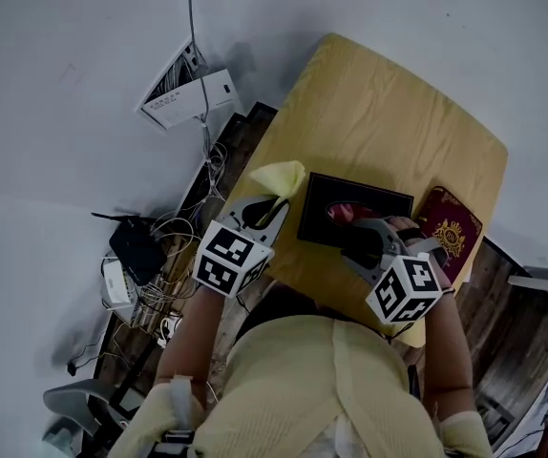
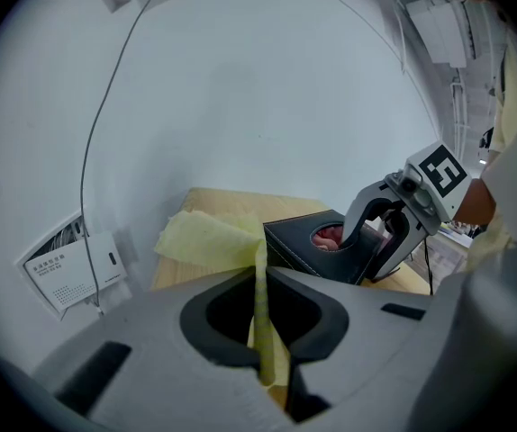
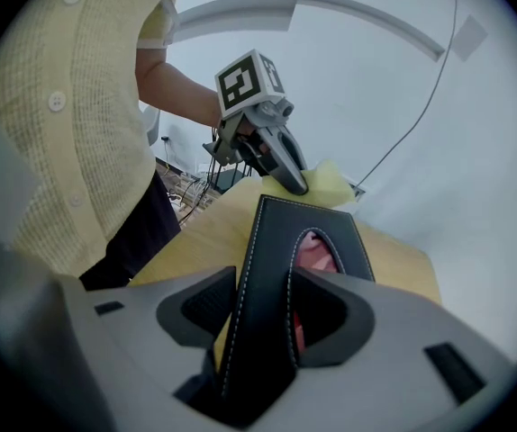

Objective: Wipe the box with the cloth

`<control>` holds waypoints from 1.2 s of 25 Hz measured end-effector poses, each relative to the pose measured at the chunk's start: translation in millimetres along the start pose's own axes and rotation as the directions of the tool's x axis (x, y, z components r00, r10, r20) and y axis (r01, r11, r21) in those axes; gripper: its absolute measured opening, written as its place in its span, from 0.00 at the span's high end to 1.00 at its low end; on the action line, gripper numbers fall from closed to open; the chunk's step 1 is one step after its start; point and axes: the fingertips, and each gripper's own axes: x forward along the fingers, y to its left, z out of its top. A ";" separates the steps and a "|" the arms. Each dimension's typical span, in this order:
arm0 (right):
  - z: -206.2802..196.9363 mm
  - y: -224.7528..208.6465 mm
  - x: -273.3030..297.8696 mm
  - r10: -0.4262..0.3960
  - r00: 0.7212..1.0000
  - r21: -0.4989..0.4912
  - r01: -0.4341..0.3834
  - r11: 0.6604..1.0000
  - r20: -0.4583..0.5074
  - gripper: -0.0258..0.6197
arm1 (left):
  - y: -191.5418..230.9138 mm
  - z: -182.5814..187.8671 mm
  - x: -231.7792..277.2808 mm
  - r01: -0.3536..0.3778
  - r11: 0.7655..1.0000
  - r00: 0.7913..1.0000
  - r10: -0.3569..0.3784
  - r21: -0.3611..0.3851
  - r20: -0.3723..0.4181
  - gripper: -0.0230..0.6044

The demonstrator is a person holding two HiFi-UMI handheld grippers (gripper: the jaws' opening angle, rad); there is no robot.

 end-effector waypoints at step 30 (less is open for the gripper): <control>19.5 -17.1 -61.4 -0.258 0.921 0.458 0.101 0.883 0.293 0.63 | -8.9 -15.2 38.9 0.095 0.986 0.995 -0.091 0.137 -0.037 0.92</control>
